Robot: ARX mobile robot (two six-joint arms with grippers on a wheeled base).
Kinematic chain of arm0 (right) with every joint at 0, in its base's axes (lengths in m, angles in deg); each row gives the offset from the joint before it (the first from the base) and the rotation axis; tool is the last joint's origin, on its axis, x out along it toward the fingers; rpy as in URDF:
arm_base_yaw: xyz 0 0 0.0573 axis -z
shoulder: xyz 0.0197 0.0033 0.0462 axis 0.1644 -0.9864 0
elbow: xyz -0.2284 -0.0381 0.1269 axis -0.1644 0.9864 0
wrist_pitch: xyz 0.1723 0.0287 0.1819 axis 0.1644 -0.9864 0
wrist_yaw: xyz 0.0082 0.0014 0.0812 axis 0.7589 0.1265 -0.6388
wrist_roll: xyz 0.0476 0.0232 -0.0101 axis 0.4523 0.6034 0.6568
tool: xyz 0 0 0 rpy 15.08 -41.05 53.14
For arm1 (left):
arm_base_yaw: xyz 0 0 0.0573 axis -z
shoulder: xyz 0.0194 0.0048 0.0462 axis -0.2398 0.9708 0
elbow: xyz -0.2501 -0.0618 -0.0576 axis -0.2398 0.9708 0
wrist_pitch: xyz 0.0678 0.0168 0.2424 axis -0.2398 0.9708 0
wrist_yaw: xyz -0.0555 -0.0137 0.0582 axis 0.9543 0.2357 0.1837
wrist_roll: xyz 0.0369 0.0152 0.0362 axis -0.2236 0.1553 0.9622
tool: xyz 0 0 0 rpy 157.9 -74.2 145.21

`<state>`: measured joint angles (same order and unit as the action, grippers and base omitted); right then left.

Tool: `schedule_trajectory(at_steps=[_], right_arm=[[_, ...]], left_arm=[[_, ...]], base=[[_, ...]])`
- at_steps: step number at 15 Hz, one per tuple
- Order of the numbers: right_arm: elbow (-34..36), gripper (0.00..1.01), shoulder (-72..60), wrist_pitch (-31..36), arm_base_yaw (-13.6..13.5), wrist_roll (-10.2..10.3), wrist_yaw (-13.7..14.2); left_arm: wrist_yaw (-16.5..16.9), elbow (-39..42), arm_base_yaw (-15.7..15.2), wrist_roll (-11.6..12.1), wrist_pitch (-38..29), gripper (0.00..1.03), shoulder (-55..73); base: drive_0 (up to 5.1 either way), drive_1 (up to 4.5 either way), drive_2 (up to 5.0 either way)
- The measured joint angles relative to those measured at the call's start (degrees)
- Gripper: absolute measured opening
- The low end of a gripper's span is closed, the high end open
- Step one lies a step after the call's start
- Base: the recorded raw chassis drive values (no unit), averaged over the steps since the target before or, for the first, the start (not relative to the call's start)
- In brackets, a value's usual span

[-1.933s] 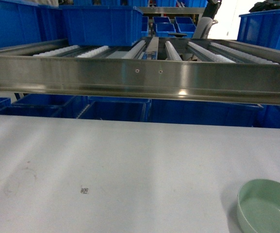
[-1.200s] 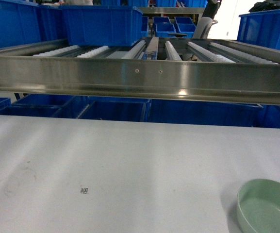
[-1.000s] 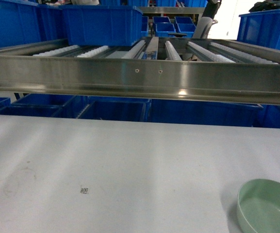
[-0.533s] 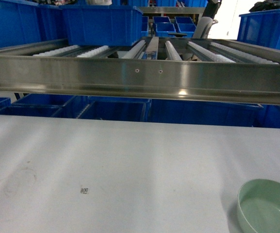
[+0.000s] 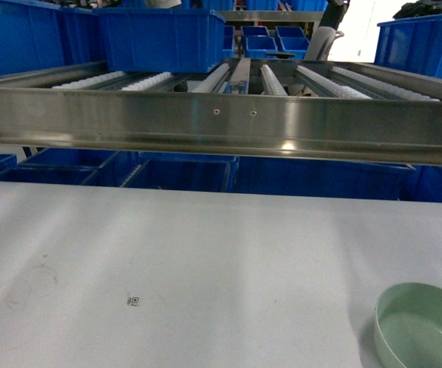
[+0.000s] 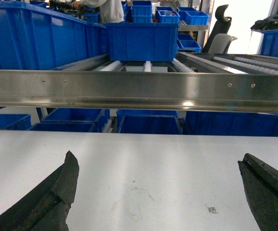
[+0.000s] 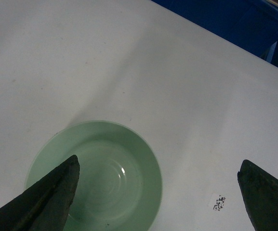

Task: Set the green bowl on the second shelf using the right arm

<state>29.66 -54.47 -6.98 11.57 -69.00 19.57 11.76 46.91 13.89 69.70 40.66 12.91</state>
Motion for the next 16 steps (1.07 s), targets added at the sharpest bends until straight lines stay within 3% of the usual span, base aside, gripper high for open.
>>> schedule_trajectory(at_steps=[4,9,16], right_arm=[[0.33,0.98,-3.08,0.79,-0.55,-1.84,1.05],[1.36,0.98,-9.53,3.74,2.05,-3.30,1.03],[-0.26,0.98,-16.74,5.27,4.74,-3.41,-0.66]], left_arm=[[0.00,0.00,0.00,-0.02,-0.02,0.98,0.00],[0.00,0.00,0.00,-0.02,-0.02,0.98,0.00],[0.00,0.00,0.00,0.00,0.00,0.98,0.00]], base=[[0.0,0.00,0.0],[0.0,0.00,0.0],[0.0,0.00,0.0]])
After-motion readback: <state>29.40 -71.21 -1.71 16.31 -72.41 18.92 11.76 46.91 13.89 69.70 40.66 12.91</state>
